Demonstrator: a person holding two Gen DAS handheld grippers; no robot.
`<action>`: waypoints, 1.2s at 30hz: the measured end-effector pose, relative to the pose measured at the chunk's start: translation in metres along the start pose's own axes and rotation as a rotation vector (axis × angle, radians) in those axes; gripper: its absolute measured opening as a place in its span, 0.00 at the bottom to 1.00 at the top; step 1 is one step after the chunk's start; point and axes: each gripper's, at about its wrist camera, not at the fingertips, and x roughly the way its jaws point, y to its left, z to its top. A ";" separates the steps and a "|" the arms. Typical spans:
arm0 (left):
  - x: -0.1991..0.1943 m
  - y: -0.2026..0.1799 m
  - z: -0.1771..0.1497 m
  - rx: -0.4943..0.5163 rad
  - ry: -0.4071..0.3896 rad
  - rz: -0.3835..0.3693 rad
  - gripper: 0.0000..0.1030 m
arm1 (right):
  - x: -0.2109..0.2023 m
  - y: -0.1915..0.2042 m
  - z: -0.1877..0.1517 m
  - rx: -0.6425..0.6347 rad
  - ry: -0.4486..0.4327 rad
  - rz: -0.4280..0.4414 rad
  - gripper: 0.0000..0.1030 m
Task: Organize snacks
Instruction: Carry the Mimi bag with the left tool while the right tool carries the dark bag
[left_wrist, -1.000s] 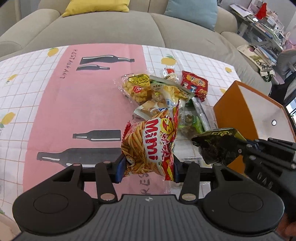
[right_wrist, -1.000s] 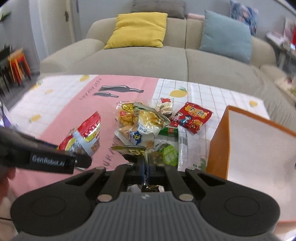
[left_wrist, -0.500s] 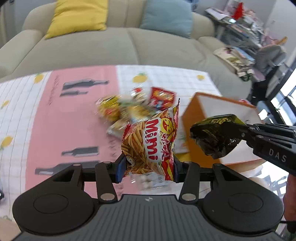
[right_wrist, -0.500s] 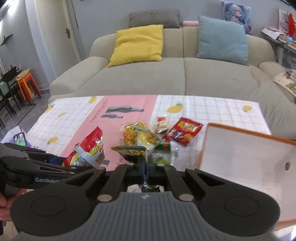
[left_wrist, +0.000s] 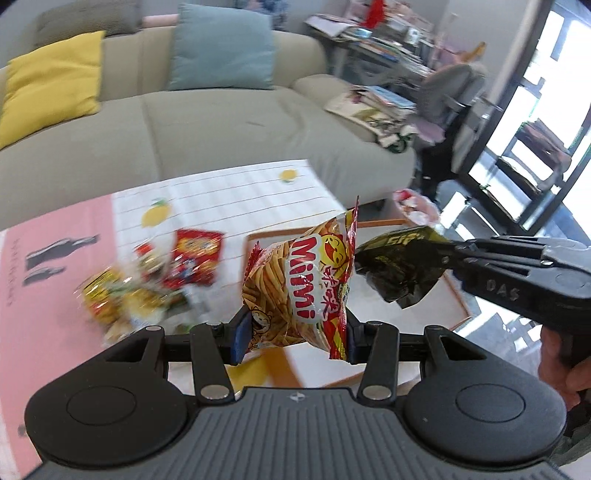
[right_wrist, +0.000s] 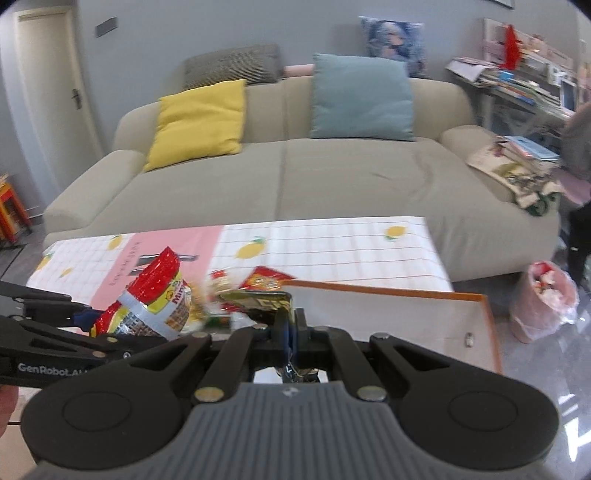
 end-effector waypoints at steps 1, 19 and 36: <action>0.006 -0.006 0.004 0.014 0.000 -0.005 0.52 | 0.000 -0.006 0.000 0.003 0.002 -0.012 0.00; 0.127 -0.075 0.006 0.373 0.219 0.099 0.52 | 0.082 -0.101 -0.049 0.229 0.200 -0.115 0.00; 0.186 -0.079 -0.010 0.427 0.471 0.082 0.54 | 0.123 -0.112 -0.084 0.292 0.358 -0.069 0.00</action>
